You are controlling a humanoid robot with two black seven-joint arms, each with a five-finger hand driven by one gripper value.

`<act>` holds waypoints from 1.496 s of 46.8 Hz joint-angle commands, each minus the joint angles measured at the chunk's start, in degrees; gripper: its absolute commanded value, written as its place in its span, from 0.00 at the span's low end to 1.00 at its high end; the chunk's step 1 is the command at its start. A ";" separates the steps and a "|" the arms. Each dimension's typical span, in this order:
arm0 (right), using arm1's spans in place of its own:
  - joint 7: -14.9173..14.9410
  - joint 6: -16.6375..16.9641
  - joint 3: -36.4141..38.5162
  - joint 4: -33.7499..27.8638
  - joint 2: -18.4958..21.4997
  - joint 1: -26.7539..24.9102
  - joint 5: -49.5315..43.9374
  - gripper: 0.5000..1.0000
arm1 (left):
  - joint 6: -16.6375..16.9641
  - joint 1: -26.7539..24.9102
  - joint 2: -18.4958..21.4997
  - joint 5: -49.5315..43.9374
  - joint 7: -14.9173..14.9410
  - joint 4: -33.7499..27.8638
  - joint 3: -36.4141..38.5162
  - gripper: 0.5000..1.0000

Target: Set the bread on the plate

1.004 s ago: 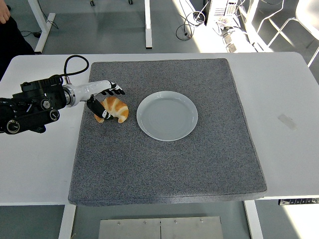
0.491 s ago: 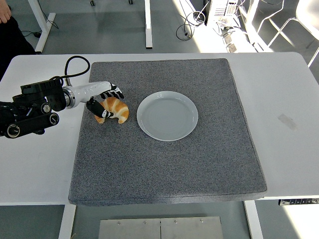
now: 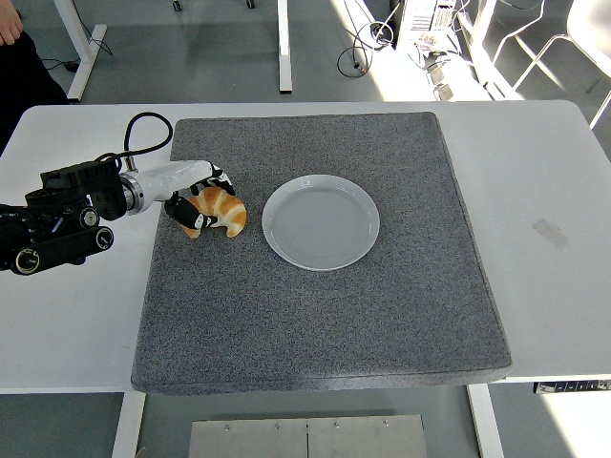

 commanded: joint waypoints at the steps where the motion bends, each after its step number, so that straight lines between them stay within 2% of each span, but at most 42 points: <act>1: -0.02 -0.04 0.03 0.00 0.00 0.00 0.00 1.00 | 0.01 -0.08 0.04 -0.13 0.20 0.05 -0.15 0.18; 5: -0.02 0.05 0.03 0.00 0.00 0.00 0.00 1.00 | 0.09 -0.08 0.04 -0.22 0.72 0.13 -0.33 0.13; 18: -0.02 0.05 0.03 0.00 0.00 0.00 0.00 1.00 | 1.32 -0.25 0.04 -0.84 1.25 1.01 -0.68 0.07; 42: -0.02 -0.04 0.03 0.00 0.00 0.00 0.00 1.00 | -0.52 -5.26 -0.22 -2.33 2.57 0.31 -5.69 0.06; 51: -0.02 0.05 0.03 0.00 0.00 0.00 0.00 1.00 | -1.40 -6.58 -1.98 -2.16 2.84 0.31 -6.75 0.07; 70: -0.02 0.05 -0.06 0.00 0.00 0.00 0.00 1.00 | -1.22 -8.08 -11.82 -1.81 3.71 0.84 -6.75 0.09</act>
